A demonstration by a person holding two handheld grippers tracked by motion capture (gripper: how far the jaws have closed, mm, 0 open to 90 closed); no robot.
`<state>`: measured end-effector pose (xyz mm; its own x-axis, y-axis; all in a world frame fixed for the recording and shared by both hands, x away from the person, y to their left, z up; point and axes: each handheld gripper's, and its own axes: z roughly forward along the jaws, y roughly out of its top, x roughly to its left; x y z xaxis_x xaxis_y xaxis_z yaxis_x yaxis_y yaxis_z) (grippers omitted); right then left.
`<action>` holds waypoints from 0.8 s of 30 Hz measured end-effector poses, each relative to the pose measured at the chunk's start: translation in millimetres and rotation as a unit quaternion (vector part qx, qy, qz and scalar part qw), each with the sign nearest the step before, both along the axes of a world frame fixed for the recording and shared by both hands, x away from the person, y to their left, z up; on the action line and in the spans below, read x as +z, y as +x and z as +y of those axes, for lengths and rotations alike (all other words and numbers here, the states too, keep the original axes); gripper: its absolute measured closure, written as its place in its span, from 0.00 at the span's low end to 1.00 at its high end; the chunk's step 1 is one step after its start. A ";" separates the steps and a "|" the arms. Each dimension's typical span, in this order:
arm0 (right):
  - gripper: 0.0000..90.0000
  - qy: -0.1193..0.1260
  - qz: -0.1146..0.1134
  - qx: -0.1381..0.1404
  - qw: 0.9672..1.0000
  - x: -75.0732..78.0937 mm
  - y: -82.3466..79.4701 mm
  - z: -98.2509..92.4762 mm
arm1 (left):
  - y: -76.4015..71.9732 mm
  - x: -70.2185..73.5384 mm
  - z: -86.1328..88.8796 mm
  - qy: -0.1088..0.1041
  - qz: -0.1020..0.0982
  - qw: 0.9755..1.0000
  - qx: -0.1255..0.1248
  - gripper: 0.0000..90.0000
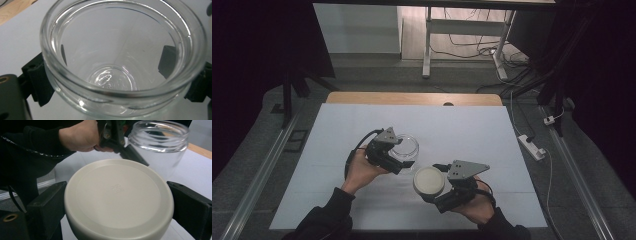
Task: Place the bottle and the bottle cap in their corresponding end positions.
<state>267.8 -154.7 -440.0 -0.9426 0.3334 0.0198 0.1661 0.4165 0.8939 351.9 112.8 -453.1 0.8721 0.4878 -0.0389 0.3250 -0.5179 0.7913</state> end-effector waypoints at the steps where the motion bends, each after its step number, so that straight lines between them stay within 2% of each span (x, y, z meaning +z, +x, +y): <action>1: 0.08 -0.003 0.000 0.000 1.000 -1.2 -0.3 0.2 | 1.6 -0.1 -0.5 0.000 0.001 1.000 0.000 0.08; 24: 0.08 -0.030 0.011 0.006 0.999 -34.9 3.7 18.6 | 36.8 -4.4 -15.3 0.003 -0.012 1.000 0.016 0.08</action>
<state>271.5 -136.2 -474.9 -0.9462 0.3229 0.0202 0.1792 0.4712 0.8636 388.8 97.5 -457.5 0.8571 0.5149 -0.0145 0.3215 -0.5129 0.7960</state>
